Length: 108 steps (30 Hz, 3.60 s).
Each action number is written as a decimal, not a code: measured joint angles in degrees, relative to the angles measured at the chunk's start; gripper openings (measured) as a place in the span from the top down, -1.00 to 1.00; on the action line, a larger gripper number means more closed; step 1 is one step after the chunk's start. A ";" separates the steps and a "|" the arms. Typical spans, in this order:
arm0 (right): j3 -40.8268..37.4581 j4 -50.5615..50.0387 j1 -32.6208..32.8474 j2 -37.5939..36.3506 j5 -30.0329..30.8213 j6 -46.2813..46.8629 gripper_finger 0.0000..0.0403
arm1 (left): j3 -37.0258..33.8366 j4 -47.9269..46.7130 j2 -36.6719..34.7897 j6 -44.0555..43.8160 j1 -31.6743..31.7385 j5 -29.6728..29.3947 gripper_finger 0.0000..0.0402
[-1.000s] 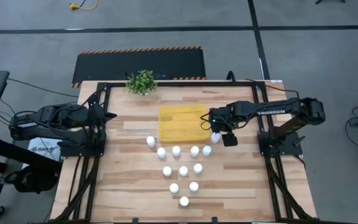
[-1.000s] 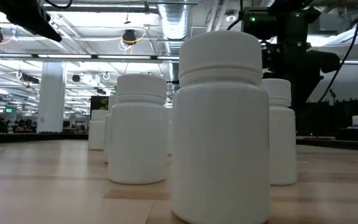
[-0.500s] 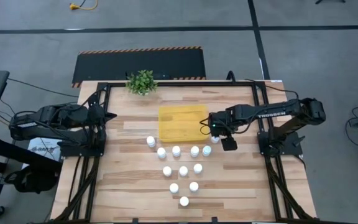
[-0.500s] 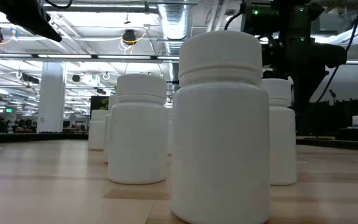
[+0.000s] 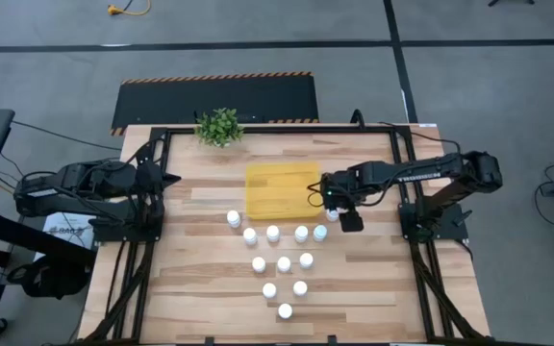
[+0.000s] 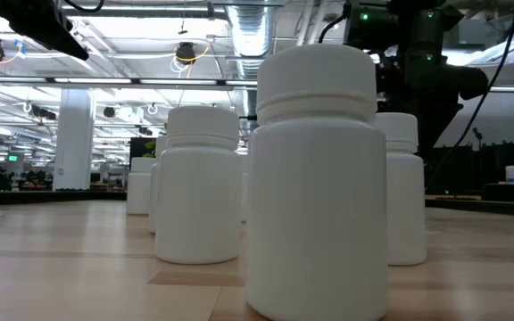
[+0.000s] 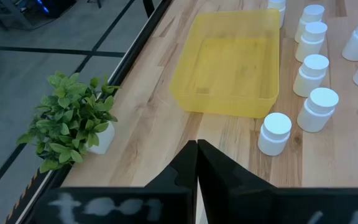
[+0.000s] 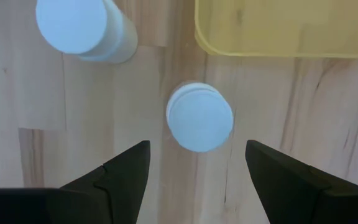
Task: Pick and place pill bottles into a basket
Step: Put the white medicine bottle into the yellow bin
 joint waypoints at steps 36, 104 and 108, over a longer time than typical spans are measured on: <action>0.00 4.56 -0.02 6.36 -1.31 -2.26 -0.26 | 0.00 -0.01 0.02 0.00 0.00 0.01 1.00; 43.08 -23.40 -7.79 17.98 -1.47 -13.94 0.14 | -0.02 -0.01 0.01 0.00 0.00 0.00 1.00; 44.59 -22.05 -8.09 21.21 -1.48 -15.68 0.21 | 0.00 0.00 0.00 0.00 0.00 0.01 1.00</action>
